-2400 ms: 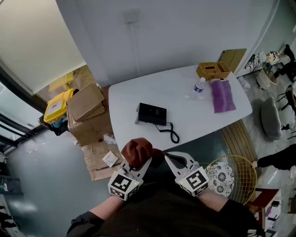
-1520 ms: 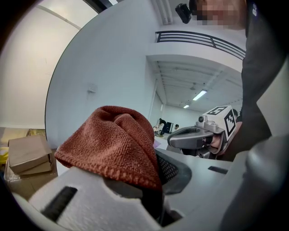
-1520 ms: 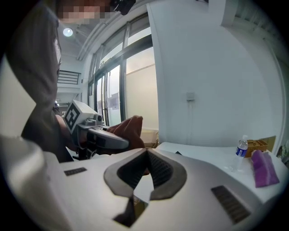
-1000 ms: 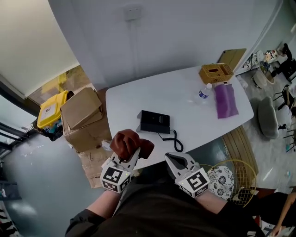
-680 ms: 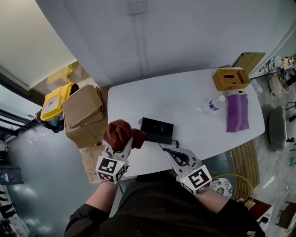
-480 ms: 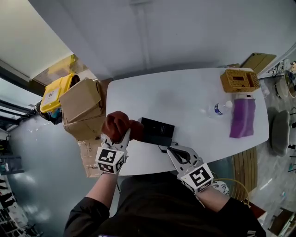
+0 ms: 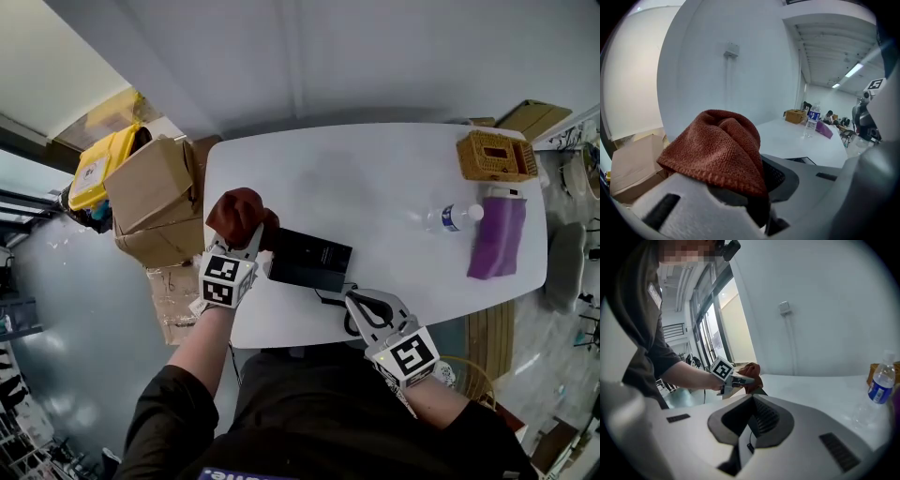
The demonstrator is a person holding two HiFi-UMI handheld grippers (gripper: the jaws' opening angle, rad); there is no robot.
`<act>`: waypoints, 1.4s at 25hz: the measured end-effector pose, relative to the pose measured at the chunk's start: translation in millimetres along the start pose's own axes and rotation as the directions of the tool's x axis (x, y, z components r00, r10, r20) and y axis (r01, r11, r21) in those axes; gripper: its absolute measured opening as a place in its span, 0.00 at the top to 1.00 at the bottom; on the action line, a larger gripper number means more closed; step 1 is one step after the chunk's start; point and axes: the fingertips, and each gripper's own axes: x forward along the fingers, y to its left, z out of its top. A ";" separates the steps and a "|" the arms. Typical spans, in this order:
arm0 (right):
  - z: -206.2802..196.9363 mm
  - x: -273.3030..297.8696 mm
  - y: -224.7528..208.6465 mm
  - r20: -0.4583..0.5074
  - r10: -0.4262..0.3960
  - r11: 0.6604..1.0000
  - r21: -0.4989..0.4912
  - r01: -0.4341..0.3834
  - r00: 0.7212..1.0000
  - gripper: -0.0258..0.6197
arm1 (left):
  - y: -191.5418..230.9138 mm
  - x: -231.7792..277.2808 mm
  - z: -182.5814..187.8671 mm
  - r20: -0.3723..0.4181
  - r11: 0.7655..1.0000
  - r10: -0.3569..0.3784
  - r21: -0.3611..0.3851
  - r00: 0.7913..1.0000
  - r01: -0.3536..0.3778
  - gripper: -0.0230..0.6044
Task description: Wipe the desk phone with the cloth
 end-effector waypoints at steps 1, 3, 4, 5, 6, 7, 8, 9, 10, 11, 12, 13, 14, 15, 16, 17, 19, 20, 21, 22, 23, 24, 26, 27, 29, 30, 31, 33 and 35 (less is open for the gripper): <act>-2.5 -1.4 -0.6 -0.006 -0.009 1.000 0.004 0.009 1.000 0.92 | -1.4 4.6 -3.5 -0.006 1.000 -0.011 0.003 1.000 0.011 0.87; -6.4 -4.2 0.2 -0.014 -0.026 1.000 0.012 0.026 1.000 0.92 | -7.4 11.8 -11.5 -0.017 0.999 -0.041 0.007 0.999 0.041 0.87; -7.7 -5.6 1.4 -0.015 -0.033 0.999 0.014 0.034 0.999 0.92 | -11.5 14.7 -16.0 -0.022 0.998 -0.059 0.008 0.998 0.059 0.87; -8.9 -7.2 3.0 -0.017 -0.042 0.999 0.017 0.042 0.999 0.92 | -16.2 17.1 -20.6 -0.026 0.997 -0.078 0.012 0.997 0.078 0.87; -10.2 -8.9 4.6 -0.020 -0.052 0.998 0.022 0.052 0.998 0.92 | -21.2 19.1 -24.8 -0.030 0.995 -0.098 0.019 0.995 0.098 0.87; -11.3 -10.2 6.3 -0.022 -0.062 0.998 0.026 0.062 0.998 0.92 | -26.0 20.6 -27.7 -0.033 0.993 -0.116 0.028 0.993 0.117 0.87; -11.8 -11.2 8.2 -0.022 -0.070 0.997 0.029 0.071 0.997 0.92 | -30.1 21.3 -28.9 -0.034 0.990 -0.132 0.036 0.991 0.133 0.87; -11.6 -12.0 10.4 -0.021 -0.077 0.997 0.028 0.078 0.997 0.92 | -32.8 21.1 -29.0 -0.032 0.989 -0.143 0.040 0.989 0.145 0.87; -11.1 -12.9 12.9 -0.019 -0.083 0.996 0.026 0.084 0.996 0.92 | -34.4 20.0 -28.8 -0.029 0.988 -0.151 0.041 0.988 0.152 0.87; -11.0 -14.2 15.5 -0.018 -0.090 0.996 0.026 0.090 0.996 0.92 | -35.9 17.7 -29.0 -0.026 0.986 -0.158 0.041 0.987 0.159 0.87; -11.1 -15.8 18.2 -0.018 -0.098 0.995 0.029 0.098 0.995 0.92 | -38.0 14.7 -29.9 -0.026 0.985 -0.167 0.043 0.986 0.168 0.87; -11.1 -17.3 21.0 -0.017 -0.105 0.994 0.031 0.106 0.994 0.92 | -40.9 11.2 -31.6 -0.030 0.983 -0.177 0.050 0.984 0.179 0.87; -10.8 -18.5 24.0 -0.014 -0.111 0.993 0.031 0.112 0.994 0.92 | -44.0 7.4 -34.0 -0.037 0.980 -0.189 0.058 0.981 0.191 0.87; -10.7 -19.2 27.2 -0.011 -0.116 0.993 0.031 0.117 0.993 0.92 | -46.7 3.8 -37.2 -0.044 0.977 -0.200 0.065 0.979 0.202 0.87; -10.7 -19.9 30.4 -0.010 -0.121 0.992 0.031 0.122 0.993 0.92 | -49.1 0.2 -41.1 -0.049 0.975 -0.209 0.068 0.977 0.212 0.87; -10.6 -20.6 33.7 -0.011 -0.126 0.991 0.030 0.127 0.992 0.92 | -51.3 -3.7 -45.4 -0.055 0.973 -0.217 0.067 0.975 0.221 0.87; -9.8 -22.1 40.5 -0.013 -0.135 0.990 0.029 0.135 0.991 0.92 | -55.6 -13.0 -53.4 -0.062 0.970 -0.233 0.060 0.971 0.236 0.87; -9.1 -22.8 43.6 -0.013 -0.139 0.990 0.026 0.140 0.990 0.92 | -58.3 -17.9 -56.9 -0.064 0.968 -0.241 0.061 0.968 0.245 0.87; -8.5 -23.3 46.2 -0.012 -0.145 0.989 0.022 0.145 0.989 0.92 | -61.0 -22.8 -60.1 -0.067 0.965 -0.250 0.064 0.966 0.254 0.87; -7.6 -23.5 48.6 -0.008 -0.150 0.988 0.021 0.150 0.989 0.92 | -63.4 -27.8 -63.9 -0.072 0.962 -0.259 0.067 0.963 0.264 0.87; -6.3 -23.3 50.9 -0.001 -0.155 0.988 0.020 0.155 0.988 0.92 | -65.1 -33.0 -68.4 -0.078 0.960 -0.267 0.067 0.960 0.273 0.87; -4.7 -22.9 53.2 0.009 -0.159 0.987 0.021 0.159 0.987 0.92 | -66.5 -37.6 -73.2 -0.087 0.958 -0.274 0.066 0.958 0.280 0.87; -2.9 -22.6 58.1 0.017 -0.168 0.986 0.029 0.167 0.986 0.92 | -70.0 -46.0 -82.1 -0.102 0.954 -0.288 0.057 0.952 0.294 0.87; -2.4 -22.7 61.2 0.016 -0.169 0.985 0.033 0.168 0.985 0.92 | -72.4 -50.7 -85.7 -0.109 0.952 -0.294 0.049 0.949 0.301 0.87; 0.5 -22.1 68.0 0.019 -0.164 0.986 0.031 0.163 0.986 0.92 | -76.0 -61.1 -89.6 -0.117 0.949 -0.305 0.038 0.945 0.312 0.87; 2.4 -21.8 69.8 0.024 -0.162 0.986 0.027 0.162 0.986 0.92 | -77.2 -65.9 -89.6 -0.117 0.948 -0.310 0.037 0.943 0.316 0.87; 3.8 -21.9 70.0 0.030 -0.164 0.986 0.024 0.164 0.986 0.92 | -78.4 -69.9 -88.3 -0.115 0.946 -0.315 0.038 0.942 0.321 0.87; 6.0 -22.4 66.9 0.044 -0.175 0.984 0.028 0.174 0.984 0.92 | -78.8 -75.9 -80.0 -0.101 0.945 -0.318 0.039 0.943 0.323 0.87; 9.2 -22.1 63.4 0.055 -0.182 0.983 0.031 0.181 0.982 0.92 | -75.7 -80.4 -62.0 -0.068 0.948 -0.313 0.043 0.947 0.316 0.87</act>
